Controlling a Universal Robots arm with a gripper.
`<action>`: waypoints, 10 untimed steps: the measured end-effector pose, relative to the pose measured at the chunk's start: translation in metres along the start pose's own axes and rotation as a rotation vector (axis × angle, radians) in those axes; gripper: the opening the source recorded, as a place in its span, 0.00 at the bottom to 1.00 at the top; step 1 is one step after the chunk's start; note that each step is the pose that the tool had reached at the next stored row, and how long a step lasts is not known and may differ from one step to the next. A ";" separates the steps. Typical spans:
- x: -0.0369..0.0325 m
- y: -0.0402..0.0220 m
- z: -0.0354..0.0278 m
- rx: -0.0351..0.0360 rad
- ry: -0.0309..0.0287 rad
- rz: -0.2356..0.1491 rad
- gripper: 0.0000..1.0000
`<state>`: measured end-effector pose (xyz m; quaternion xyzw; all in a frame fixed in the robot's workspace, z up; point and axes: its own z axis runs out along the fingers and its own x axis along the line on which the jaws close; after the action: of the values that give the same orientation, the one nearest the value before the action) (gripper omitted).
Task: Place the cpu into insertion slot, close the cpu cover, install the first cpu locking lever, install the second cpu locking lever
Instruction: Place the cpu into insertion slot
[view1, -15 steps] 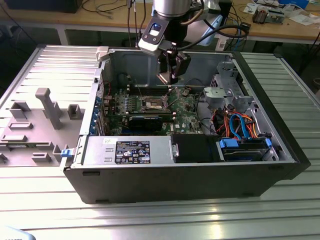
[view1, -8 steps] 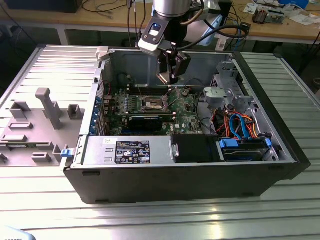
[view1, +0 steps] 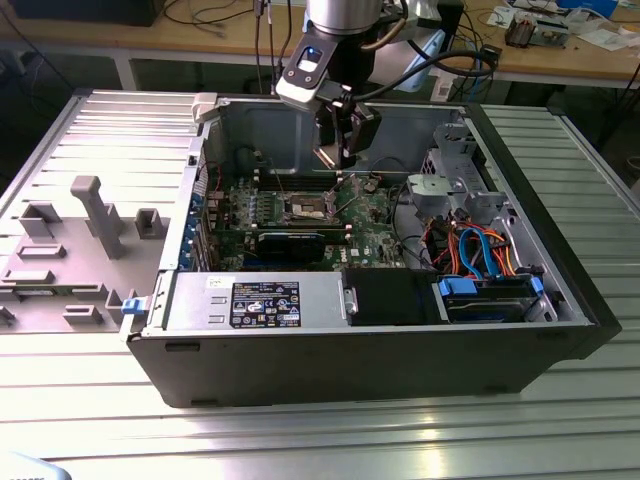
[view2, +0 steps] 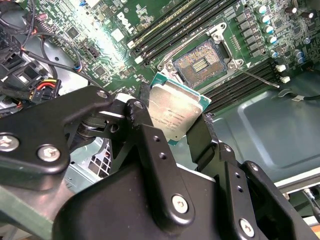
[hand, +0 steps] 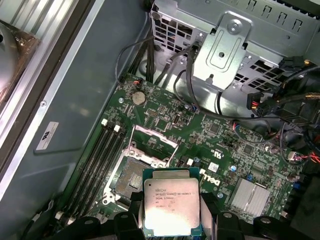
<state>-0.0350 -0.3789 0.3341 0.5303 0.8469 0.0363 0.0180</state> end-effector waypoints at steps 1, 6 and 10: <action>0.0000 0.0000 0.0000 0.0000 -0.0001 0.001 0.54; 0.0000 0.0000 0.0001 0.0000 -0.0004 0.005 0.54; 0.0000 0.0000 0.0003 -0.0001 -0.0006 0.008 0.54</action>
<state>-0.0350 -0.3789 0.3338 0.5336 0.8447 0.0362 0.0181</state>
